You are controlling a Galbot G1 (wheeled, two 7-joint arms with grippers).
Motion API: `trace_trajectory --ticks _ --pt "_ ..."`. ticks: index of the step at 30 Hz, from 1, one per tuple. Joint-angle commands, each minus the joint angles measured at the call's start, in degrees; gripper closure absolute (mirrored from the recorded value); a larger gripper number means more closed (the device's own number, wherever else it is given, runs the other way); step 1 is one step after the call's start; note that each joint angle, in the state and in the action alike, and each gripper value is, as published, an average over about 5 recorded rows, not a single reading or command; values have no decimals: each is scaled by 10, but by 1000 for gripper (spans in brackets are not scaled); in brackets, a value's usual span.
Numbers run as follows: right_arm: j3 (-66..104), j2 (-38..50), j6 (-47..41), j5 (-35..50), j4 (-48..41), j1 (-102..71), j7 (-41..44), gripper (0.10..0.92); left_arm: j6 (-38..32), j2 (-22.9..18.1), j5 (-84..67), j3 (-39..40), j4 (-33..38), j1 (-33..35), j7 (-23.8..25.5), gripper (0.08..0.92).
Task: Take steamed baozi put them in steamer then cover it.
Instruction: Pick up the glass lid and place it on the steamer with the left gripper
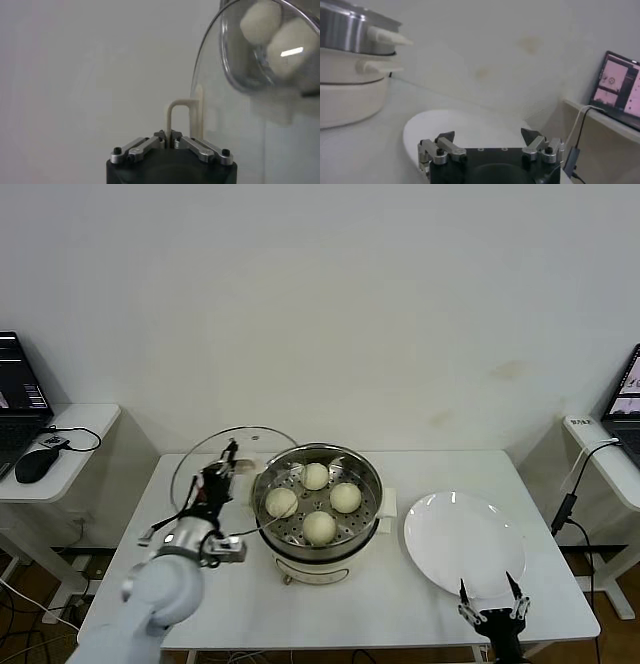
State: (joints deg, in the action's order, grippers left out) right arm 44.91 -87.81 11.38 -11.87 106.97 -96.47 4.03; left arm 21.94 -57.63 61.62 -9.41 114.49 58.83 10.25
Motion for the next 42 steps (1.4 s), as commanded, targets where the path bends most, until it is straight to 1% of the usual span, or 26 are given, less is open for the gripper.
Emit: trace_trajectory --ticks 1,6,12,17,34,42 --pt "-12 -3 0 -36 -11 4 -6 203 40 -120 128 114 -34 -90 69 867" --pt "-14 -3 0 -38 -12 4 -7 203 40 -159 151 126 -57 -87 75 867" --pt "-13 -3 -1 -40 -14 3 -7 203 39 -183 166 135 -70 -85 87 867" --pt "-15 -3 0 -40 -15 2 -7 203 36 -200 182 139 -84 -78 86 867" --pt "-17 1 7 -40 -21 -1 -7 202 18 -212 205 117 -106 -50 68 867" --pt "-19 4 7 -39 -24 -1 -7 202 14 -219 206 112 -117 -47 62 867"
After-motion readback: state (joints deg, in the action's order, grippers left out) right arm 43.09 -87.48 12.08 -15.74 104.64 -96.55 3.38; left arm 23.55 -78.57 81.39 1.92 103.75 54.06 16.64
